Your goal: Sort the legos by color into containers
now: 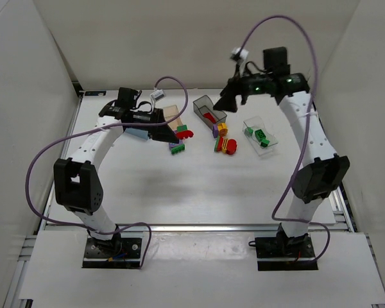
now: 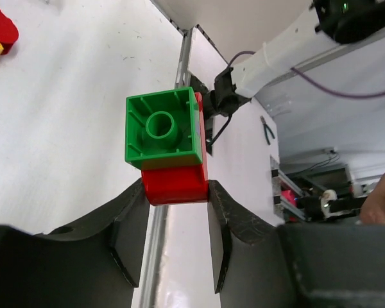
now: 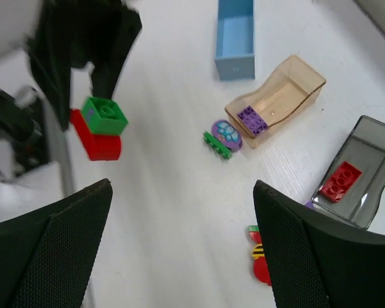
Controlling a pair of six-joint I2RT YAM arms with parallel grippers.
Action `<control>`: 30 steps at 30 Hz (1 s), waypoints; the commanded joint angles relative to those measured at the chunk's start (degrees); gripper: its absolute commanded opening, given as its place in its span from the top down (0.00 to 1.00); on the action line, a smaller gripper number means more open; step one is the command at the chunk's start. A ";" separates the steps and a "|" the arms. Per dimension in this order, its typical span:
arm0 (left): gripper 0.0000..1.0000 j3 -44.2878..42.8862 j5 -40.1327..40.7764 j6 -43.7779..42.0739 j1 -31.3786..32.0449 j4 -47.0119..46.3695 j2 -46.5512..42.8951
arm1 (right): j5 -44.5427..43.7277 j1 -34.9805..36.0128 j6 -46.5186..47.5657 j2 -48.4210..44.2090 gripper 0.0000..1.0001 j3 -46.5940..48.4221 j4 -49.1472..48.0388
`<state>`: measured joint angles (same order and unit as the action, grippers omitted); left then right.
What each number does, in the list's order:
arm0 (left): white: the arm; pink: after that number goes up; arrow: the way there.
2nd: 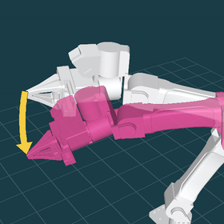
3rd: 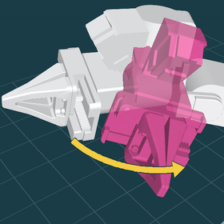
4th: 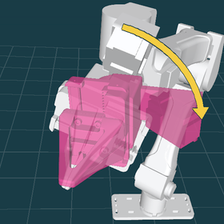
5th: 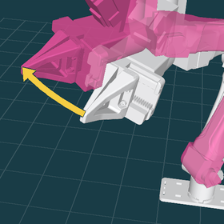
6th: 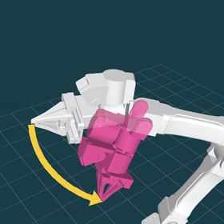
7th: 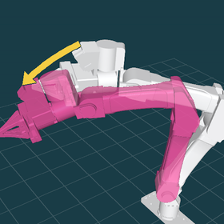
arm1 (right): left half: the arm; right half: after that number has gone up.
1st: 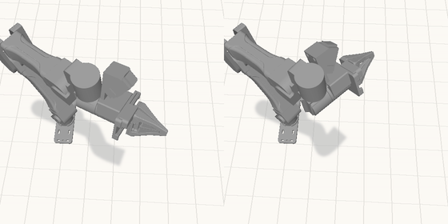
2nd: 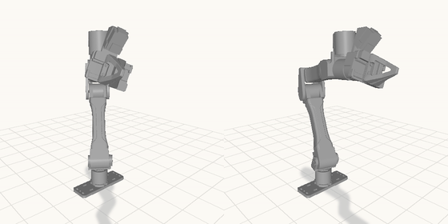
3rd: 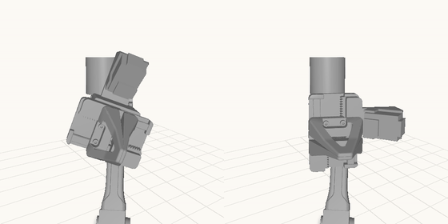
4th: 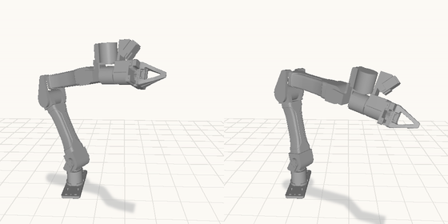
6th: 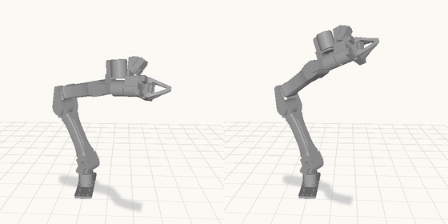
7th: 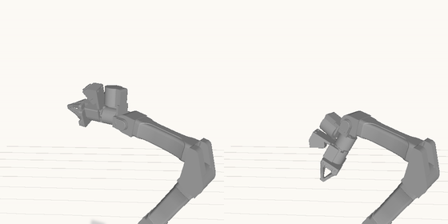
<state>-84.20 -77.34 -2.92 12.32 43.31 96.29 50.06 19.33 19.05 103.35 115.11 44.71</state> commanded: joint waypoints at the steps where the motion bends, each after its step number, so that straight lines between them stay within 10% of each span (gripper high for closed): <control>1: 0.90 1.06 -4.31 -9.47 -0.89 0.72 -4.00 | 16.97 -6.57 -16.91 3.25 0.07 5.66 4.87; 8: 0.90 -0.87 -5.89 -15.53 1.30 0.90 -5.84 | 31.05 -6.25 -37.24 4.40 0.05 -5.33 -10.34; 30: 0.90 -6.06 -3.34 -14.22 7.02 0.72 -5.33 | 31.59 5.18 -32.15 11.61 0.18 4.25 -5.60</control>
<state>-87.92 -79.94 -16.47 19.27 43.94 93.32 79.40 23.31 -16.10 115.37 117.99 36.91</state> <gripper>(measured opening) 0.483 0.825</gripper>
